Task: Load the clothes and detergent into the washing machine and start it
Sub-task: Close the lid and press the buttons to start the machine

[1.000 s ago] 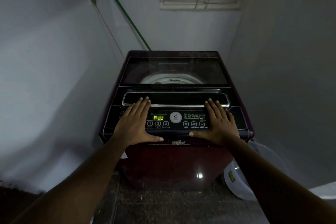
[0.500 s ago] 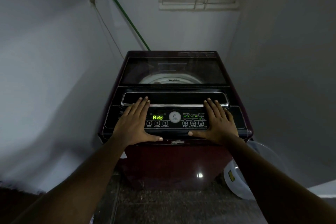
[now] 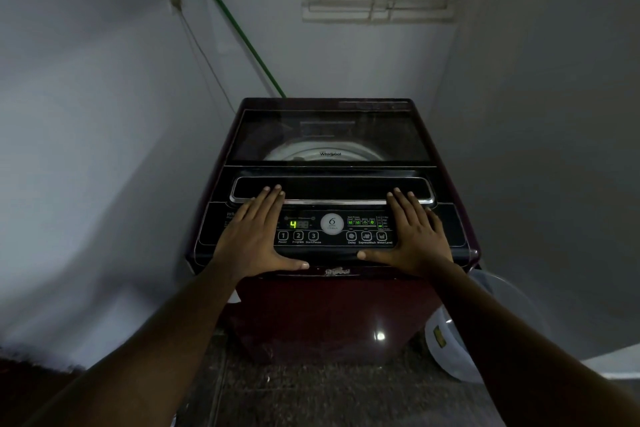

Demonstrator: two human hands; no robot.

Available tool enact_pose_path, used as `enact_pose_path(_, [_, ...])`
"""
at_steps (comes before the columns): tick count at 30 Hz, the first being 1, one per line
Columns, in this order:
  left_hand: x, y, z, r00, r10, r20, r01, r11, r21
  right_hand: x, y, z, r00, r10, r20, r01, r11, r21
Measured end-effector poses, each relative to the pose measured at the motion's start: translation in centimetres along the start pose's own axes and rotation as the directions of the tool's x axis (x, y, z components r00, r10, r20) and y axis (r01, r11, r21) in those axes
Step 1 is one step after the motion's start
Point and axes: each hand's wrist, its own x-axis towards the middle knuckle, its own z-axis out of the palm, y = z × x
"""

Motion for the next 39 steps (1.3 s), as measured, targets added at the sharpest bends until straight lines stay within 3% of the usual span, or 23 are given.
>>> enact_pose_path(39, [-0.18,0.13,-0.01,1.000,-0.011,0.003,0.011,1.000,-0.013,-0.17,0.06,0.17,1.000,-0.007,-0.011,0.007,1.000,-0.005])
